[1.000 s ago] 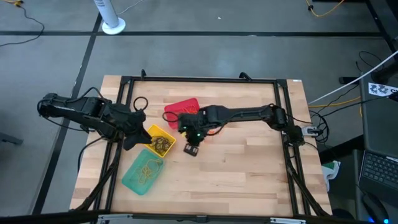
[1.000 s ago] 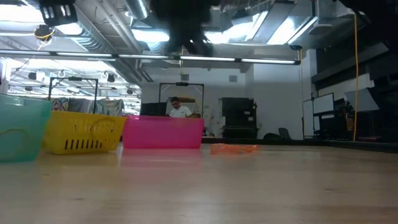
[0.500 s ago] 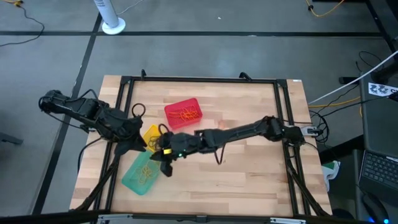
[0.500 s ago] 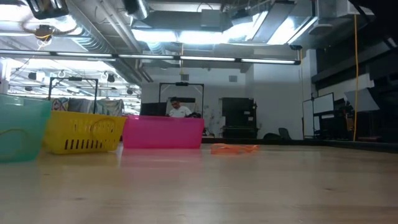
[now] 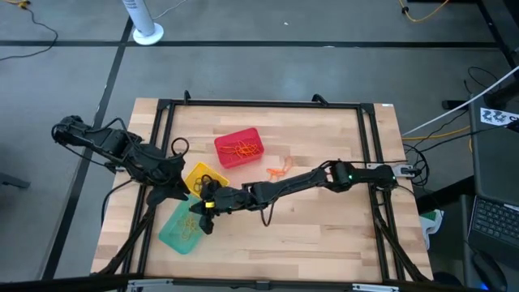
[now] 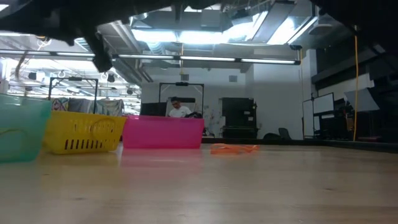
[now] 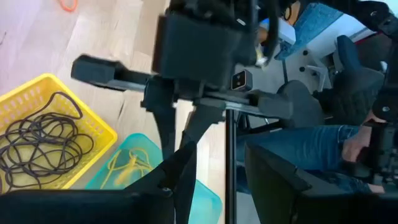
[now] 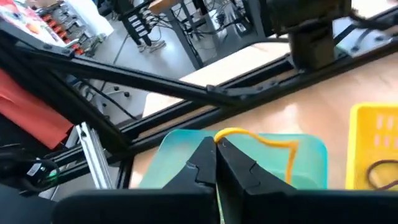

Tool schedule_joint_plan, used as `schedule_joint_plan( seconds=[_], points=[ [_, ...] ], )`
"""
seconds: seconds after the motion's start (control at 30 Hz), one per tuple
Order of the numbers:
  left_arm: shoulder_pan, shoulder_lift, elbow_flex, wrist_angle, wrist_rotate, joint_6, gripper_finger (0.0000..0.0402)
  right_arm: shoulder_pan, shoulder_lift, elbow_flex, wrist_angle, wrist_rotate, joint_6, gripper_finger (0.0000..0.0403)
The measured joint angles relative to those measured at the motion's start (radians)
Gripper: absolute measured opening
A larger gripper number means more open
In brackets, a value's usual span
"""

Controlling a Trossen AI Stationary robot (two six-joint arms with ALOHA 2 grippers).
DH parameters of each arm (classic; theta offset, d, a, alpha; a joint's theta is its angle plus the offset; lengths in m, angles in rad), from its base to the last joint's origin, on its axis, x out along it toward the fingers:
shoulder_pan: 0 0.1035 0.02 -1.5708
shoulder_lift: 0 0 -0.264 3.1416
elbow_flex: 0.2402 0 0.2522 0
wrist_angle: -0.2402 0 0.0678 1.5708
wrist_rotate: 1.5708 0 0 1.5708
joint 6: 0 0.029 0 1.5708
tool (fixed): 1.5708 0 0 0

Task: Sort rubber bands into baskets
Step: Put the yellow rubber band into the light blue bin, then put the orange rubber band into the red bin

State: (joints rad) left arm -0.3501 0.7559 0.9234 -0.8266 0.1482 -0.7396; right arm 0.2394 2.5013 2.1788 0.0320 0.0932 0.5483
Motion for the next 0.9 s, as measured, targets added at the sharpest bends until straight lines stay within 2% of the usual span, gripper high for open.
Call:
schedule_joint_plan(
  seconds=[0.2,0.43,0.57,0.73,0.8,0.9],
  points=[
    [-0.006,0.000,0.000,0.000,-0.005,0.008,0.0131,0.003,0.024,0.000,-0.004,-0.023,0.005,0.0014],
    [-0.006,0.000,0.000,0.000,-0.050,0.009,0.0131,-0.013,0.024,0.000,-0.029,-0.050,0.077,0.0104],
    [-0.006,0.000,0.000,-0.001,-0.060,0.009,0.0131,-0.043,0.007,0.000,-0.122,-0.243,0.075,0.0137],
    [-0.006,0.000,0.000,-0.001,-0.098,0.015,0.0131,-0.107,-0.036,0.001,-0.336,-0.529,0.073,0.0142],
    [-0.006,0.000,0.000,-0.001,-0.123,0.017,0.0131,-0.131,-0.049,0.001,-0.417,-0.585,0.061,0.0139],
    [-0.006,0.000,0.000,-0.001,-0.149,0.017,0.0131,-0.156,-0.082,0.001,-0.554,-0.592,-0.006,0.0136]
  ],
)
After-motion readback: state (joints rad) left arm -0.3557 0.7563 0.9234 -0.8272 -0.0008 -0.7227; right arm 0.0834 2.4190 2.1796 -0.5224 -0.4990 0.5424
